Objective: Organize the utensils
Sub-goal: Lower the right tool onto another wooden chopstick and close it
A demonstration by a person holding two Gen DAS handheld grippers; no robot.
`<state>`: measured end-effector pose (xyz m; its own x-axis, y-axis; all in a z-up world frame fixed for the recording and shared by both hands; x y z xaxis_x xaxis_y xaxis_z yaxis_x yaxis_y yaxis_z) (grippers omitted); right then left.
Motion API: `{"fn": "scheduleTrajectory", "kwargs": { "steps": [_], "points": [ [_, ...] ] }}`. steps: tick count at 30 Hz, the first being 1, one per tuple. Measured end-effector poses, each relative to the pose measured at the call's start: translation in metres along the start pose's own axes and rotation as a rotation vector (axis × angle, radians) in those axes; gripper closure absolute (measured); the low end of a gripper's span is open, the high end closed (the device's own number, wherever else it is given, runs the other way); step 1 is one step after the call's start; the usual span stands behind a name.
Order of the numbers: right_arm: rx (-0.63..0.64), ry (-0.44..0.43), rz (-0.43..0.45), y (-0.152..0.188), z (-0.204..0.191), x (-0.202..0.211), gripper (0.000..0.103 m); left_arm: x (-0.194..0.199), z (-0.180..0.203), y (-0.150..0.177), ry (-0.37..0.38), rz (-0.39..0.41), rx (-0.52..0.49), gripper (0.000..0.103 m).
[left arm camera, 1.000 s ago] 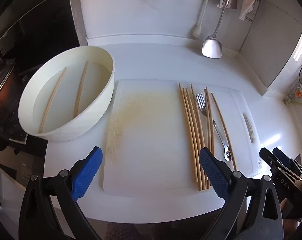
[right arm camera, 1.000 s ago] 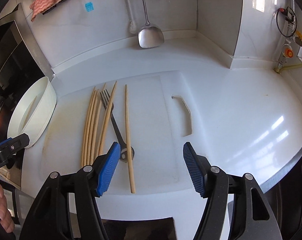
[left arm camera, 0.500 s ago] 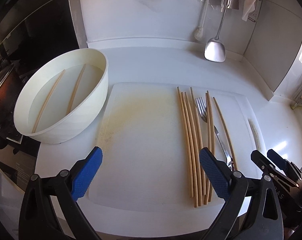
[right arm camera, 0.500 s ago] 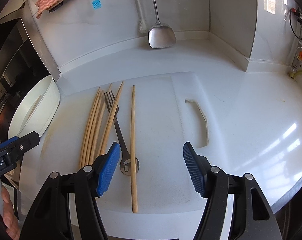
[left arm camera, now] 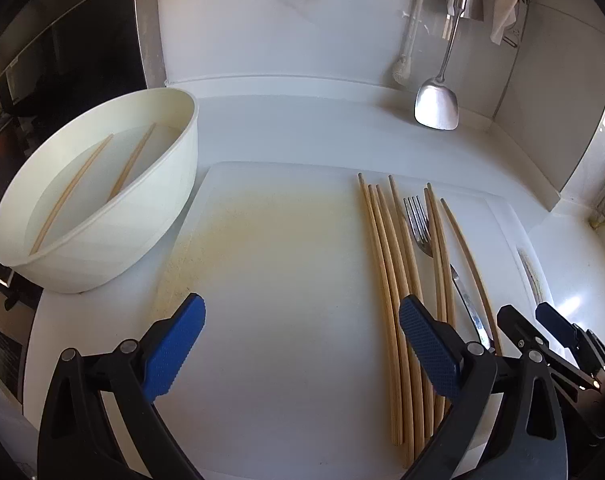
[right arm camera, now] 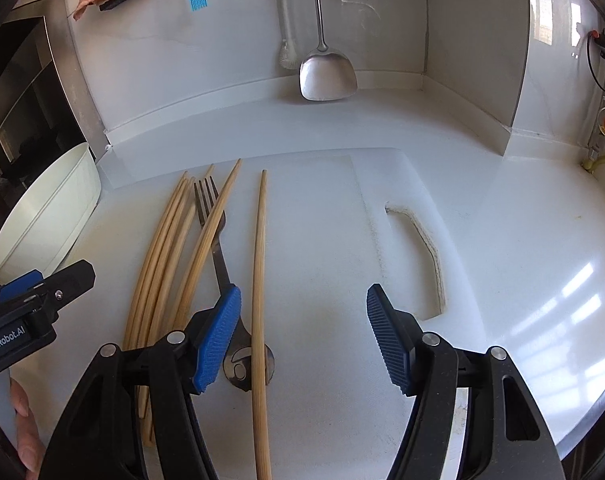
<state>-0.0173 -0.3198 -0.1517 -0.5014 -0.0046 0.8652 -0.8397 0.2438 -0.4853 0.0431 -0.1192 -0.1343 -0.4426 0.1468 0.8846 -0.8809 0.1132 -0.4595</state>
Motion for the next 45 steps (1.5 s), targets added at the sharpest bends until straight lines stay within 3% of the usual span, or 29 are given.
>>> {"fn": "scheduleTrajectory", "kwargs": {
  "steps": [8, 23, 32, 38, 45],
  "points": [
    [0.024, 0.04, 0.012, -0.005, -0.001, -0.009, 0.04, -0.009, 0.005, -0.003, -0.008, 0.013, -0.003, 0.007],
    [0.052, 0.034, 0.003, -0.005, -0.001, -0.018, 0.04, -0.026, 0.011, 0.004, -0.017, -0.025, -0.017, 0.007],
    [0.053, 0.032, 0.006, -0.005, 0.001, -0.017, 0.04, -0.029, -0.001, 0.009, -0.067, -0.033, -0.017, 0.007],
    [0.054, 0.033, 0.006, -0.005, 0.001, -0.017, 0.04, -0.028, 0.004, 0.006, -0.025, -0.028, -0.009, 0.007],
    [0.055, 0.035, 0.007, -0.005, 0.002, -0.017, 0.04, -0.035, 0.009, 0.007, -0.034, -0.033, -0.04, 0.005]
  ]
}}
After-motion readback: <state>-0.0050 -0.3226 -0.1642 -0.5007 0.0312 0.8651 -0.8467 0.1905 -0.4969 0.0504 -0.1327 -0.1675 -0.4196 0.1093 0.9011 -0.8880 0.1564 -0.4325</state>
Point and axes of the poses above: each gripper's, at about its wrist camera, not at the fingertips, and x roughly against the way its jaws point, z to its right, y to its underside, the point moved 7 cm from there along -x, roughly the way its jaws point, and after that the axes turned 12 degrees about -z, right-handed, at the moved point
